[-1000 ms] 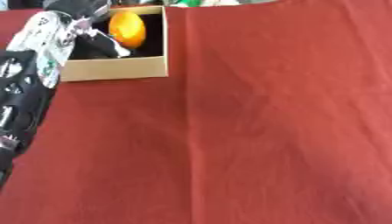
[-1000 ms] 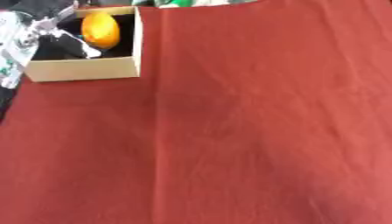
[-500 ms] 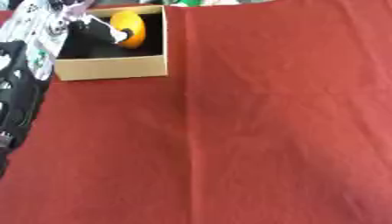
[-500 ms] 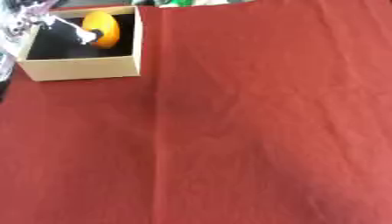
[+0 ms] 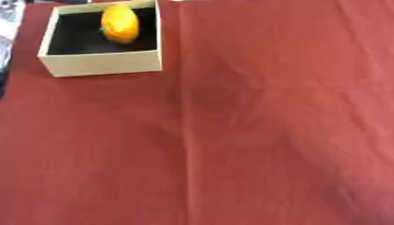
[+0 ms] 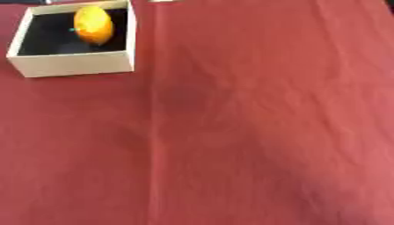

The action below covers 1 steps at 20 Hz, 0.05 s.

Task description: Pick up objects on the table and place them in the box.

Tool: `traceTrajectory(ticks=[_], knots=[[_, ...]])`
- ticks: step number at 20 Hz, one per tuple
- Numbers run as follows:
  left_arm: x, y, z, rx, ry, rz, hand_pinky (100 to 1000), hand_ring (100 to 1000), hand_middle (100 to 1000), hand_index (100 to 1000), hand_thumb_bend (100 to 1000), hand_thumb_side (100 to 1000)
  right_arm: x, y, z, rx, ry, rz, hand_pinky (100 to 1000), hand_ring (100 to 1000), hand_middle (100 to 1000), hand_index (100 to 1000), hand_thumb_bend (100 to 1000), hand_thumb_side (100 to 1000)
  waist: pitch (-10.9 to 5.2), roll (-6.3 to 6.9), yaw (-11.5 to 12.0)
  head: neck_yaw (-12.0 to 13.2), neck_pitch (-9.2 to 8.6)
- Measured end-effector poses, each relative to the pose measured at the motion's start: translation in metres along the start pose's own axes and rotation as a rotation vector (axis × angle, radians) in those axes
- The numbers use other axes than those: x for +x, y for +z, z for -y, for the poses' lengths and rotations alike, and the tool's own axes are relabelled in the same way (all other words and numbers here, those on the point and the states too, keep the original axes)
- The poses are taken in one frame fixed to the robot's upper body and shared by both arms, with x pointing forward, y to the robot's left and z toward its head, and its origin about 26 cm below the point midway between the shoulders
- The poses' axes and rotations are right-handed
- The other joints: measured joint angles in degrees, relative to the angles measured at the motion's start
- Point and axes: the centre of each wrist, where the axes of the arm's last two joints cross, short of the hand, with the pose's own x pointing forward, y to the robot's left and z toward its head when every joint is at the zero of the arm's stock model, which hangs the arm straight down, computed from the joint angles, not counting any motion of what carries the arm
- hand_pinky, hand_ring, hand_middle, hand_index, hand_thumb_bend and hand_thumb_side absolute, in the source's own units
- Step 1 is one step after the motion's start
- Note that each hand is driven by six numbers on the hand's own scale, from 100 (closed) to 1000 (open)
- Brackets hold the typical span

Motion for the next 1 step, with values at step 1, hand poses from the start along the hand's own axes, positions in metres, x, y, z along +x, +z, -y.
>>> traceTrajectory(ticks=[1], knots=[[0.0042, 0.0079, -0.0055, 0.042, 0.048, 0.0, 579, 772, 720, 826, 295, 202, -0.0001, -0.0001, 0.0003, -0.003, 0.0, 0.001, 934, 891, 830, 918, 100, 903, 0.0, 0.0, 0.0, -0.1, 0.09]])
